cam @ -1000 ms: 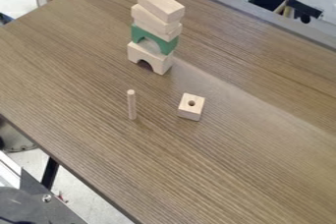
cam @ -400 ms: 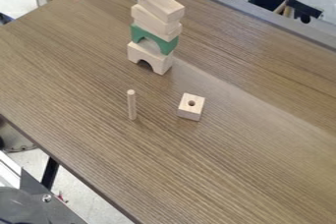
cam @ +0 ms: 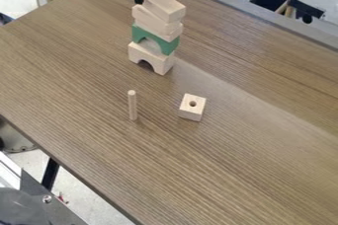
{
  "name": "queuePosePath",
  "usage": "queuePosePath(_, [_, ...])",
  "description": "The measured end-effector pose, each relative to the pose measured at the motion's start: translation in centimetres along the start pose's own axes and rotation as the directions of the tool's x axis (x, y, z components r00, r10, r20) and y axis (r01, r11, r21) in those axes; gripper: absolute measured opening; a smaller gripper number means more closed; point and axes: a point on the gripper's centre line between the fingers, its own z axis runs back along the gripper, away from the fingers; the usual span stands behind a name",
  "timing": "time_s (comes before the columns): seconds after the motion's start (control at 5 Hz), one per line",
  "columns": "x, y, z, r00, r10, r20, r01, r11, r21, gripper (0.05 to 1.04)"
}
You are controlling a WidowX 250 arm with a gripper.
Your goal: Take the block off of the tower and put it to the left edge of the table
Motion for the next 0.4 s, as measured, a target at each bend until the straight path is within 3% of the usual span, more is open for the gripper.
queuePosePath(0.2, [-0.33, -0.10, -0.28, 1.000, -0.001, 0.003, 0.001, 1.000, 0.003, 0.690])
queuePosePath(0.4, [-0.42, -0.06, -0.24, 1.000, 0.014, 0.023, -0.015, 1.000, 0.021, 0.484])
